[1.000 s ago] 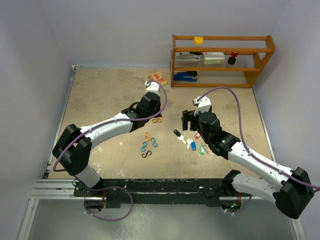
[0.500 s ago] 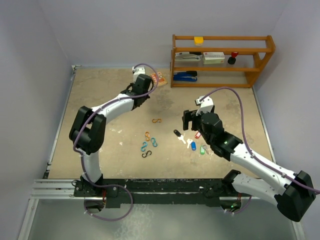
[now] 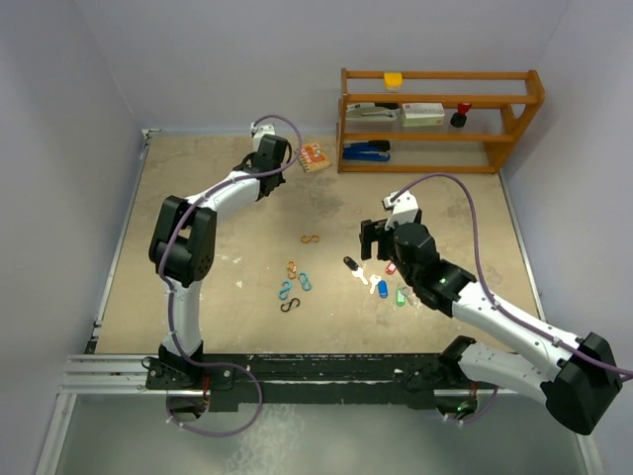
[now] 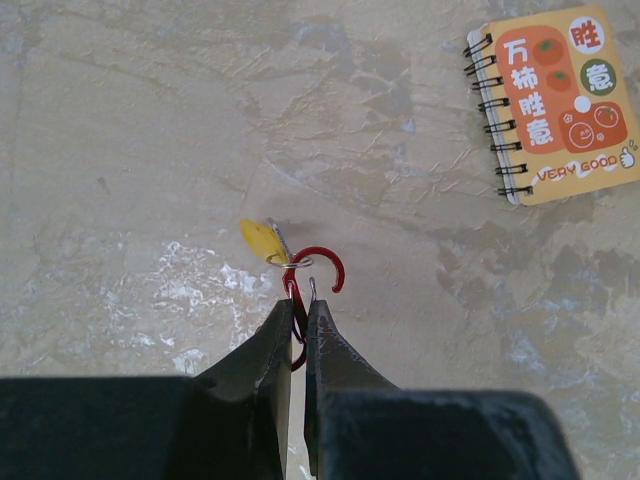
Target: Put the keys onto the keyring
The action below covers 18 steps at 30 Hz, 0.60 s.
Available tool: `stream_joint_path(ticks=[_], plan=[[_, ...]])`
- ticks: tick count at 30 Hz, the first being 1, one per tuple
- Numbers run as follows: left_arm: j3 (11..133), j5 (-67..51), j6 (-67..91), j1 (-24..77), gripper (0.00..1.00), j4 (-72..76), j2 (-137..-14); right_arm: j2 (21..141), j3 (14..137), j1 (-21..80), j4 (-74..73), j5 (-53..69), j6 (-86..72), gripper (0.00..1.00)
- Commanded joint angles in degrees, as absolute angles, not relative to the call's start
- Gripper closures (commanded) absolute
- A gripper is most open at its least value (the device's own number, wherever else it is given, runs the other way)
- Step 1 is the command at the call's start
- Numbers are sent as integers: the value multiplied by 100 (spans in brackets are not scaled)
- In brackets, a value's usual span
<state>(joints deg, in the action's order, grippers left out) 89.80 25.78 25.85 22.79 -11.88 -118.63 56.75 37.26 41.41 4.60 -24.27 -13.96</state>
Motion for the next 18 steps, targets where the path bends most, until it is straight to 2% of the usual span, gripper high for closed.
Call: stream_joint_path(ticks=[1, 2, 5, 8, 9, 14, 18], plan=[[9201, 2585, 2495, 2255, 100, -1194, -11847, 5687, 3797, 4153, 633, -2391, -1394, 12], [9188, 2585, 2497, 2249, 99, -1192, -11848, 5687, 3806, 4150, 636, -2384, -1392, 12], [9174, 2580, 2520, 2219, 84, -1244, -11856, 5664, 3806, 4151, 600, -2384, -1392, 12], [9094, 2554, 2516, 2221, 77, -1237, -11770, 5620, 3777, 4156, 595, -2386, -1432, 12], [9058, 2549, 2522, 2220, 72, -1217, -11725, 5608, 3765, 4149, 602, -2390, -1435, 12], [8890, 2583, 2517, 2219, 60, -1141, -11549, 5625, 3748, 4154, 605, -2393, -1435, 12], [8791, 2561, 2518, 2220, 56, -1122, -11436, 5625, 3753, 4152, 622, -2408, -1441, 12]])
